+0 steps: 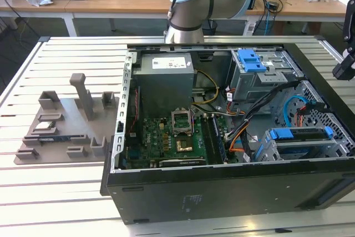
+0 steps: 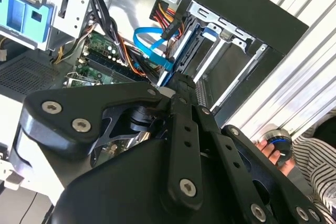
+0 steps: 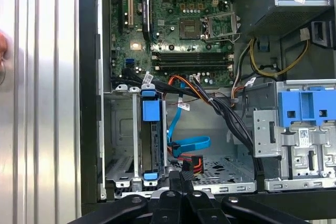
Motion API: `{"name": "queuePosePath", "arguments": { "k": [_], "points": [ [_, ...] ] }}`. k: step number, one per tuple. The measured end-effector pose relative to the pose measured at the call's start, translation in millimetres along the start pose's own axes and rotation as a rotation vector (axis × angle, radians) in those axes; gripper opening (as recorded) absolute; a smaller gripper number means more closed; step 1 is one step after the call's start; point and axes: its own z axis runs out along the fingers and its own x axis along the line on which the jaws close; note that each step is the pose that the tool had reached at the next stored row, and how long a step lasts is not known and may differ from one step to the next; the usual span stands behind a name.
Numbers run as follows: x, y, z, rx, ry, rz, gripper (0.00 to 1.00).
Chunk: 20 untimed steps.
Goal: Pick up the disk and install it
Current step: 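Insert the first disk wire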
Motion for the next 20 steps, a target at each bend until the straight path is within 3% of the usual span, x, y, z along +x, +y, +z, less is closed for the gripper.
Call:
{"name": "queuePosePath", "arguments": {
  "k": [12,16,20],
  "points": [
    [-2.2,-4.2,8.3,0.0000,-0.0001,0.000,0.11],
    [-3.1,-6.7,20.7,0.0000,0.0009,0.000,0.11],
    [-2.9,-9.8,28.4,0.0000,0.0016,0.000,0.11]
  ]
}}
